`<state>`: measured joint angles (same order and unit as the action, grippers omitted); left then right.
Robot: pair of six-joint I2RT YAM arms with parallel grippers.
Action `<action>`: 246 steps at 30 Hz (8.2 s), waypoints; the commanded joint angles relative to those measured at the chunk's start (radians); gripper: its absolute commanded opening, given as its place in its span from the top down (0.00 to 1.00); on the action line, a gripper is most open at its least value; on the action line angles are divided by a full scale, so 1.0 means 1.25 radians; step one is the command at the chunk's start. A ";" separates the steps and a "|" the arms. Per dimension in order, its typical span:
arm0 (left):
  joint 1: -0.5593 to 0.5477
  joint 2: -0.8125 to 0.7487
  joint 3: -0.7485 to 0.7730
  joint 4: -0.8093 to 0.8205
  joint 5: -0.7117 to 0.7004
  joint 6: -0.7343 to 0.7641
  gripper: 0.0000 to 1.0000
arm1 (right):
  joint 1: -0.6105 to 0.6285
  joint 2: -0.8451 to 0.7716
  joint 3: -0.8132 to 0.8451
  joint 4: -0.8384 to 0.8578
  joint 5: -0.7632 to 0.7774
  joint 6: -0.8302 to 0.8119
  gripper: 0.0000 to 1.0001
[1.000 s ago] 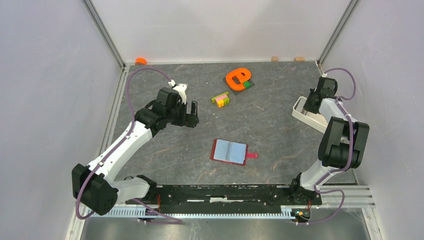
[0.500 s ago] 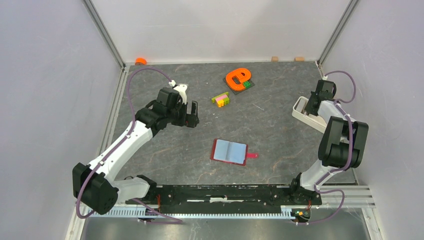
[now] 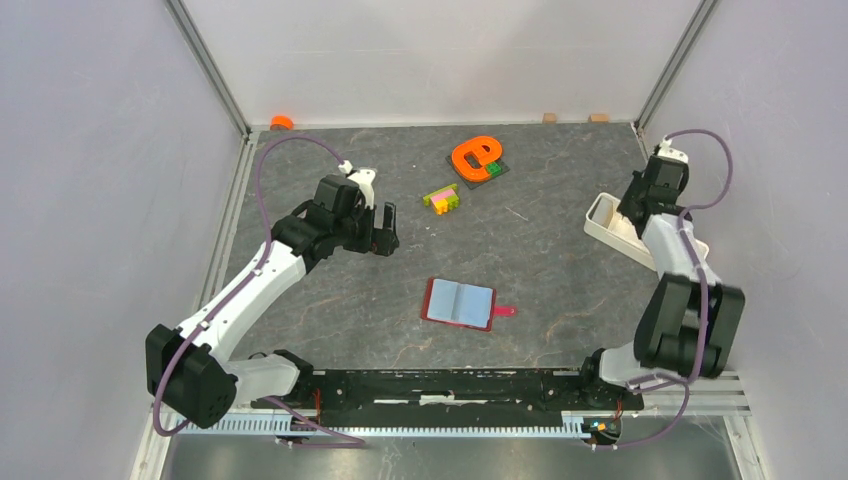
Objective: Put the credit cards into the card holder
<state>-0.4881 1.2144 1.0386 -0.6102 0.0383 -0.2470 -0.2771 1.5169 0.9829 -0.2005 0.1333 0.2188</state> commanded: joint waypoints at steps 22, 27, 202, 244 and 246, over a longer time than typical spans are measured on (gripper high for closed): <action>-0.013 0.036 -0.057 0.099 0.277 -0.058 0.02 | 0.339 -0.298 -0.219 -0.085 -0.609 0.086 1.00; -0.013 0.084 -0.122 0.121 0.346 -0.106 0.04 | 0.437 -0.245 -0.281 -0.033 -0.668 0.153 1.00; -0.121 0.504 0.022 0.114 0.345 -0.129 0.70 | 0.615 0.128 -0.450 0.358 -0.657 0.508 1.00; -0.128 0.521 0.029 0.103 0.346 -0.122 0.71 | 0.570 0.127 -0.436 0.362 -0.626 0.504 1.00; -0.129 0.521 0.029 0.103 0.346 -0.123 0.71 | 0.573 0.130 -0.437 0.370 -0.625 0.510 1.00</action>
<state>-0.6277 1.8339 1.0672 -0.4919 0.4694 -0.3981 0.4278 1.6489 0.4500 0.2504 -0.8009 0.8570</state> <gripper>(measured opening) 0.291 0.009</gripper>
